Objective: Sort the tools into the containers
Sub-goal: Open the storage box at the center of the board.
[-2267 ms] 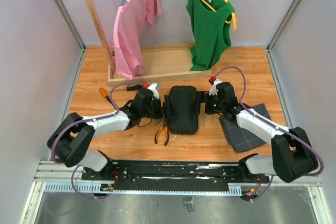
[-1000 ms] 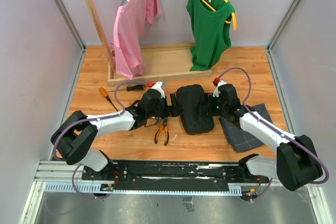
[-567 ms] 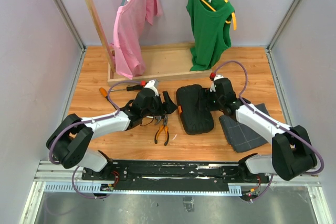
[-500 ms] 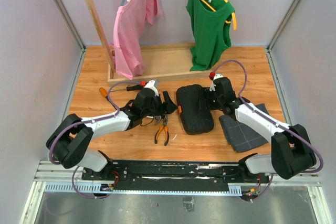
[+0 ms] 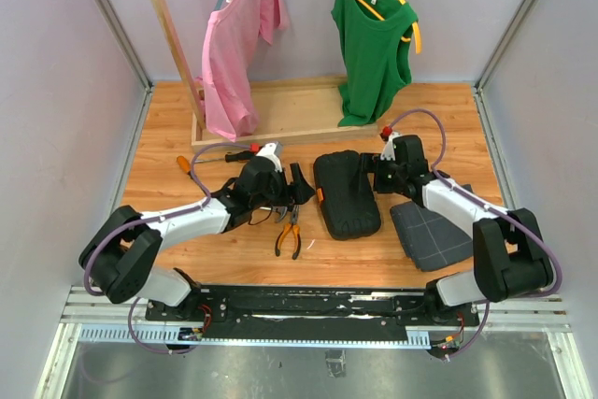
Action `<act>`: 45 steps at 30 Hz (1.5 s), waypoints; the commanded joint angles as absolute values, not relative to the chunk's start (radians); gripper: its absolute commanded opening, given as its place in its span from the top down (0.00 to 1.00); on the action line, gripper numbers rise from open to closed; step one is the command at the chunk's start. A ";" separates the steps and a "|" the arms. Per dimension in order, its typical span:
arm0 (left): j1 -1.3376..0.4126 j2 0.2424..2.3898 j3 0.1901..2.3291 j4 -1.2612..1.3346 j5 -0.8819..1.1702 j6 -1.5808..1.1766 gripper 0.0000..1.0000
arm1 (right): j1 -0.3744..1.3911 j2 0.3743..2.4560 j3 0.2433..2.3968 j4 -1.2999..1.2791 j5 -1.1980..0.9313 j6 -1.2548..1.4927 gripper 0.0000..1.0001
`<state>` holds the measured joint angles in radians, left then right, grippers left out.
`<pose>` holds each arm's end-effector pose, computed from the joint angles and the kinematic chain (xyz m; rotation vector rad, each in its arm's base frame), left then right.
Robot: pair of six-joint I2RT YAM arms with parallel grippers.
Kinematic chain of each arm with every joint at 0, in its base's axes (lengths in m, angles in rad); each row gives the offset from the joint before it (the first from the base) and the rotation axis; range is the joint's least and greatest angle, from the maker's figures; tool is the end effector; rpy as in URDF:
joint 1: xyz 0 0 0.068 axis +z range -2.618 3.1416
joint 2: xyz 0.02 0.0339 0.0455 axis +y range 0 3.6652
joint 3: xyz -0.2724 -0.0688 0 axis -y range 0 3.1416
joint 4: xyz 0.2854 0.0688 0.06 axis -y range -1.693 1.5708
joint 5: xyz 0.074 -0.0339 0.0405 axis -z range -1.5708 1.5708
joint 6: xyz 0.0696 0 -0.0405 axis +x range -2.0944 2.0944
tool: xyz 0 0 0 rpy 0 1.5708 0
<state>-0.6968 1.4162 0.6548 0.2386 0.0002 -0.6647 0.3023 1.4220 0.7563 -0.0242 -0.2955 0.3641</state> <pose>0.2688 -0.2249 0.1575 0.0355 2.2016 -0.8010 0.3277 0.1234 0.1643 -0.0907 2.3159 0.6816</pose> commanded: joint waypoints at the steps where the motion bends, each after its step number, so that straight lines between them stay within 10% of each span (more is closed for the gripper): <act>1: -0.693 1.350 0.694 0.192 -0.079 -0.622 0.07 | 0.284 1.392 0.727 0.027 -0.320 0.358 0.00; 18: -0.689 1.127 0.705 0.121 -0.415 -0.558 0.01 | 0.168 1.240 0.715 0.088 -0.264 0.332 0.01; 45: -0.689 1.182 0.644 0.207 -0.168 -0.552 0.01 | 0.135 1.483 0.639 0.287 -0.552 0.494 0.12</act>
